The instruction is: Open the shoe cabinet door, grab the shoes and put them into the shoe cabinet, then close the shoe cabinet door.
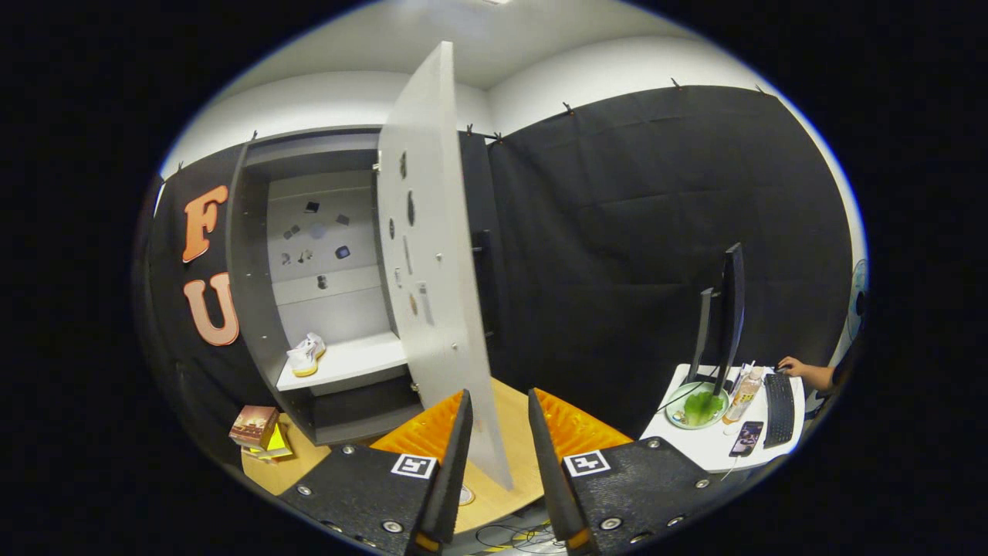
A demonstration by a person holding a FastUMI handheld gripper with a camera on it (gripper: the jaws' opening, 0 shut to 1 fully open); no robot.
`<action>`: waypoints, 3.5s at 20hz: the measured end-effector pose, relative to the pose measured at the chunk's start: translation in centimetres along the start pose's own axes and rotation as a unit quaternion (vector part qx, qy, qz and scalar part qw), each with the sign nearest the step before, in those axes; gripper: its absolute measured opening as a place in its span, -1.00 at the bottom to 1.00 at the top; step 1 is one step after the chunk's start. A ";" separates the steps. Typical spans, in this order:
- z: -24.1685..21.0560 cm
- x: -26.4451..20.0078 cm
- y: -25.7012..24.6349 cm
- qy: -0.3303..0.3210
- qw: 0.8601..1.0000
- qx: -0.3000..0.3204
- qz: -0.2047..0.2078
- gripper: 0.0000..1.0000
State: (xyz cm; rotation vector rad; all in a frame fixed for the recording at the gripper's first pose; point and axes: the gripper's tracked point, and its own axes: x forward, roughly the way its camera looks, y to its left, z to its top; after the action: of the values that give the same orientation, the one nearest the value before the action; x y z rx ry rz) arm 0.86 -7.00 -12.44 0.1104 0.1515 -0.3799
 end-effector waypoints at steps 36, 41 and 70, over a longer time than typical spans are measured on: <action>-41.2 18.7 12.2 0.352 0.893 -0.216 0.179 -0.45; -41.1 18.4 12.6 0.364 0.892 -0.186 0.193 -1.00; -12.0 13.6 16.0 0.191 0.929 -0.226 0.224 -1.00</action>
State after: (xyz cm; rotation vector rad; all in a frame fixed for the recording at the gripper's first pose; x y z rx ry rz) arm 17.82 4.46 -25.28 -0.2382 0.5833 0.1448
